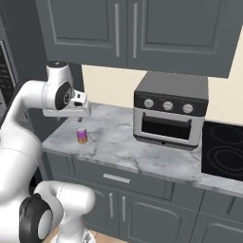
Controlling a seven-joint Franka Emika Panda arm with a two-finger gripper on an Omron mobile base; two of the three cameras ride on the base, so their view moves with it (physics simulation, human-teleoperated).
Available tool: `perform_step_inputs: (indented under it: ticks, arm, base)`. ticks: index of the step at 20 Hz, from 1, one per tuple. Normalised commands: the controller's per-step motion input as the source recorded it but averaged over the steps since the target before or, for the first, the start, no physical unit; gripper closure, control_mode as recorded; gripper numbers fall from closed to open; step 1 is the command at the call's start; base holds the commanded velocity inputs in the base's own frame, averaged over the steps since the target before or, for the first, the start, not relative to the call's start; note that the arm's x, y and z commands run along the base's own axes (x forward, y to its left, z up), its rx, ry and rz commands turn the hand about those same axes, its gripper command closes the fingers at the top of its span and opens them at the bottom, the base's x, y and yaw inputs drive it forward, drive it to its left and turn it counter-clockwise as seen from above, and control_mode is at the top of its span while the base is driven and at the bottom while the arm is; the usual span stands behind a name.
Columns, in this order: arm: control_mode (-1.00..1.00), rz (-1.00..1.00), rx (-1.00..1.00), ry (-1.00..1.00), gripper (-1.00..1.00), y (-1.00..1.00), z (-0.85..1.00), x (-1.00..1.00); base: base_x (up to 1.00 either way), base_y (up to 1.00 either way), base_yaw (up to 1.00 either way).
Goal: Four empty soda cans are scattered around the kitchen. Gather all the cans and cluster them next to the stove for recycling.
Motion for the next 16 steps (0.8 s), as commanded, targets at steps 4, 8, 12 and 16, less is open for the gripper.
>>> perform_step_inputs:
  ticks: [4, 8, 12, 16]
  arm:
    - [-1.0, 0.08, -0.02, 0.02, -1.0, 0.27, -0.25, 0.17]
    - [-1.0, 0.03, -0.05, 0.04, -1.0, 0.15, -0.22, 0.19]
    - [-1.0, 0.01, -0.07, 0.05, -1.0, 0.13, -0.18, 0.07]
    - [-1.0, 0.0, -0.07, 0.02, -1.0, 0.06, -0.18, 0.22]
  base:
    - [0.0, 0.0, 0.0]
    - [0.0, 0.0, 0.0]
    - [0.0, 0.0, 0.0]
    - [0.0, 0.0, 0.0]
